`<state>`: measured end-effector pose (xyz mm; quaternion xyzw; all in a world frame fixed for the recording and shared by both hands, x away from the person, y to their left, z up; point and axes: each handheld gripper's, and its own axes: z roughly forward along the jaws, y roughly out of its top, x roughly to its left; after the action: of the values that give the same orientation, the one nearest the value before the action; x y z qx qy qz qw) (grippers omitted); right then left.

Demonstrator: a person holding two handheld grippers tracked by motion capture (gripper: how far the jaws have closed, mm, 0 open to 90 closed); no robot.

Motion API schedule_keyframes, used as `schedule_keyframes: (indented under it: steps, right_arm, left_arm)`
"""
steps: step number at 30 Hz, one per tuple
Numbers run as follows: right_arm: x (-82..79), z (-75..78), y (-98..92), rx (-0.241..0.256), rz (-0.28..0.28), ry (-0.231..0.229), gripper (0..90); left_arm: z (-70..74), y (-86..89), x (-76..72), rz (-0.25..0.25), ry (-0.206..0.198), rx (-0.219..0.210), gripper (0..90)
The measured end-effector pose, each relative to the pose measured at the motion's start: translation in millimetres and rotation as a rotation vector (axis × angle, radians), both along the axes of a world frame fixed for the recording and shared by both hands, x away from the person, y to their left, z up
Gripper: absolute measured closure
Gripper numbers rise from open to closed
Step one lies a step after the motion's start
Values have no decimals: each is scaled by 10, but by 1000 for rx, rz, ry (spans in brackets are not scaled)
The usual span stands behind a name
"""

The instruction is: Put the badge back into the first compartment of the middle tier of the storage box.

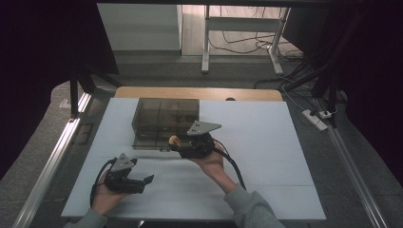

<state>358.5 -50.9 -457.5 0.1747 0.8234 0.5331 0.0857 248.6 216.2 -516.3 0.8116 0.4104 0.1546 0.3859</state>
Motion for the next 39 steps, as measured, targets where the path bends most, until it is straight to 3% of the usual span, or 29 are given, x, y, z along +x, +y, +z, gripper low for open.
schedule_keyframes:
  steps: [20,39]
  right_arm:
    - [189,-14,522,-45,13,12,471]
    - [335,-49,813,-68,17,20,469]
  left_arm:
    - [0,13,2,-2,1,-9,104]
    - [-2,7,-2,-5,0,-5,104]
